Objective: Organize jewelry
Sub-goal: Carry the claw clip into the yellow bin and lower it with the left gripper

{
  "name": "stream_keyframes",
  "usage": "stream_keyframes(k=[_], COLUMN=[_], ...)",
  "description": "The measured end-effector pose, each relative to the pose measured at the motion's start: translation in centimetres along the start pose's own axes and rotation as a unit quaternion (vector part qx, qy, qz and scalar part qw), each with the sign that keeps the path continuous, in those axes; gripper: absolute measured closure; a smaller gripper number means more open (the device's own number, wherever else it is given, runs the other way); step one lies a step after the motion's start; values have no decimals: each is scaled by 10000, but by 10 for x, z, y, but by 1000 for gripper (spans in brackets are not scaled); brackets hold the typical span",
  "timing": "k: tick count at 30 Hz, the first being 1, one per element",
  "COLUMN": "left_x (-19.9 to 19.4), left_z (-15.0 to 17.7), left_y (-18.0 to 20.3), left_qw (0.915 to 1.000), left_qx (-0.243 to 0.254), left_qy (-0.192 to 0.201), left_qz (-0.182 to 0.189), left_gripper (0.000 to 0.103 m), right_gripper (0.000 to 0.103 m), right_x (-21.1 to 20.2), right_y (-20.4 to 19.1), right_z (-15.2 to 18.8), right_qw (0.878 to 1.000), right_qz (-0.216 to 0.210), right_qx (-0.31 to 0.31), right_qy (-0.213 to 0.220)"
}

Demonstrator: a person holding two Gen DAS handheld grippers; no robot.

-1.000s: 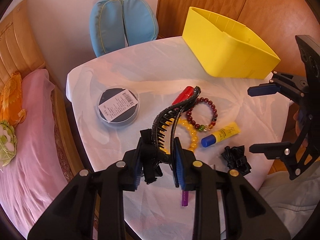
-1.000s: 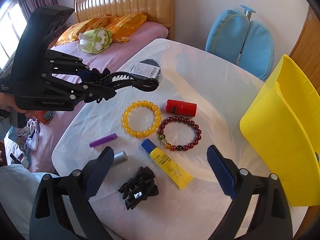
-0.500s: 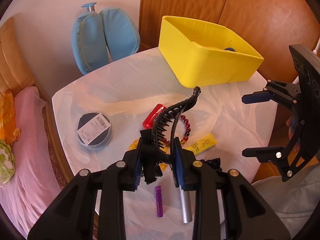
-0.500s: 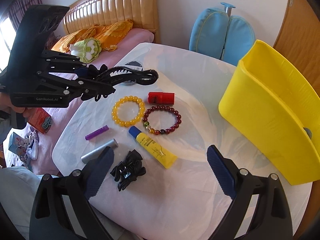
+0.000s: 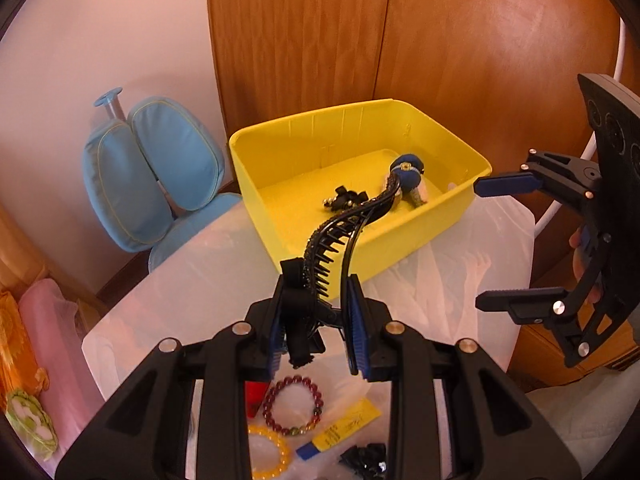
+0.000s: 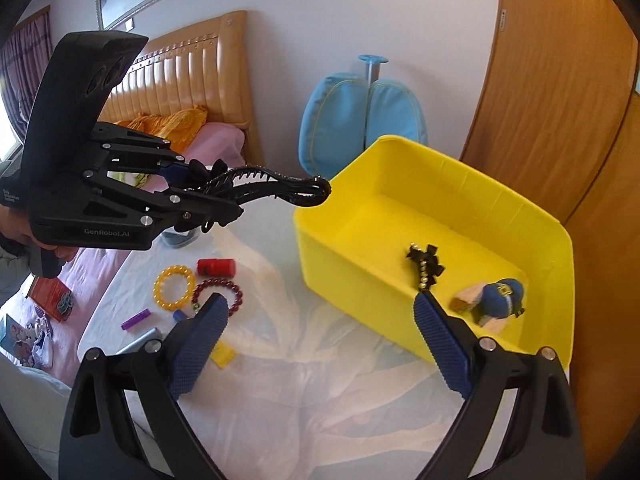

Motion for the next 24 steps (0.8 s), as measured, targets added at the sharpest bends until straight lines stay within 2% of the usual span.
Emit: stream_keyframes(k=[4, 9, 11, 13, 15, 20, 24], left_x=[31, 84, 107, 130, 152, 188, 199], left_z=[-39, -71, -77, -80, -80, -76, -70], left_y=[9, 21, 26, 28, 27, 25, 29], left_qw=[9999, 9987, 9969, 9938, 9896, 9762, 9687], left_qx=[-46, -22, 79, 180, 217, 311, 514], left_qy=[-97, -500, -771, -1070, -1386, -2101, -2372], left_qz=[-4, -71, -144, -246, -330, -439, -517], left_gripper=[74, 74, 74, 74, 74, 74, 74], right_gripper=[8, 8, 8, 8, 8, 8, 8], right_x=[-10, 2, 15, 31, 45, 76, 90], right_y=[42, 101, 128, 152, 169, 195, 199], right_z=[-15, -24, -24, -20, -18, -9, -9], right_qw=[9997, 9990, 9979, 9955, 9929, 9809, 9777], right_qz=[98, 307, 425, 476, 423, 95, 58], right_qx=[119, 321, 462, 610, 714, 1043, 944], right_qy=[195, 32, -172, -552, -846, -1638, -1873])
Point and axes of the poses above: each gripper's, at about its wrist camera, not at the fingertips, and x roughly the way its jaws point, y to its right, z to its underside, the point moved 6 cm from there along x, roughly the way its jaws point, and after that the axes turned 12 degrees about -z, right-handed, at the moved point
